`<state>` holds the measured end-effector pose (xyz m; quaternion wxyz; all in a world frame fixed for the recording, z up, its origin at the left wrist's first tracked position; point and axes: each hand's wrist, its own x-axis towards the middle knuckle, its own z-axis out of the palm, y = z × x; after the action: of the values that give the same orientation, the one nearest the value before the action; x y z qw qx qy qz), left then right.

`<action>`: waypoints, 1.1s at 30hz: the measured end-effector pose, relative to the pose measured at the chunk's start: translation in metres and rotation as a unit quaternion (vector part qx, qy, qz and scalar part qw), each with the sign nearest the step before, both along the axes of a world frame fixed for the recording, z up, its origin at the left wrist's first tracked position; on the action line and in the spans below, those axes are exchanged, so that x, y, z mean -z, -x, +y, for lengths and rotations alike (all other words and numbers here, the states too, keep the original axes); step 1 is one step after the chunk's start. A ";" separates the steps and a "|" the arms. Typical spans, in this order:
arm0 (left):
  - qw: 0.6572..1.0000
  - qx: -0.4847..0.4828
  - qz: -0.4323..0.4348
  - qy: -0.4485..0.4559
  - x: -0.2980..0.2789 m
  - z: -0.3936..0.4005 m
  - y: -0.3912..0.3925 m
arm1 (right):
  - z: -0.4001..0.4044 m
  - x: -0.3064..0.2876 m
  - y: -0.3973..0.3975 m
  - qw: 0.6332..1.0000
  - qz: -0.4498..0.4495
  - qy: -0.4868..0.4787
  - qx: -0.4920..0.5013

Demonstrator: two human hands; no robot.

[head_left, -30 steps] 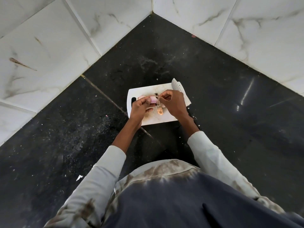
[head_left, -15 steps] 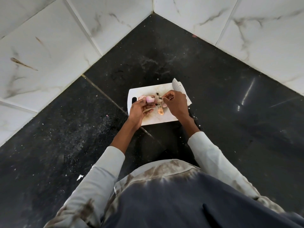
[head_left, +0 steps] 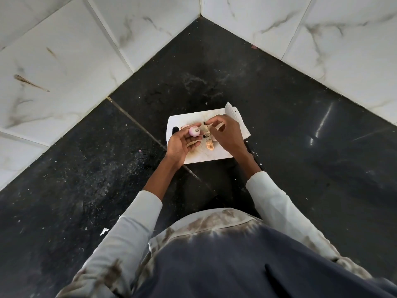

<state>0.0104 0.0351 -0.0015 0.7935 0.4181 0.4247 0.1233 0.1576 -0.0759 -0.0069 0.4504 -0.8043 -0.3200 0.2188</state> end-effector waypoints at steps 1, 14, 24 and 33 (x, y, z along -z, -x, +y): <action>1.000 -0.008 0.000 0.004 0.000 0.000 -0.001 | 0.001 -0.002 0.002 1.000 0.007 -0.014 -0.014; 0.999 -0.024 0.017 -0.013 0.002 -0.007 -0.005 | 0.007 -0.005 0.011 0.999 0.038 -0.031 -0.008; 0.989 -0.021 0.044 -0.141 0.009 0.022 0.001 | 0.006 0.002 0.002 0.995 0.044 0.008 0.094; 0.950 -0.066 0.125 -0.278 0.021 0.064 0.009 | 0.006 0.008 0.005 0.996 0.064 0.043 0.049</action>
<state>0.0015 0.0992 -0.0222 0.5763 0.6053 0.4960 0.2355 0.1522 -0.0696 -0.0153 0.4454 -0.8218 -0.2412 0.2609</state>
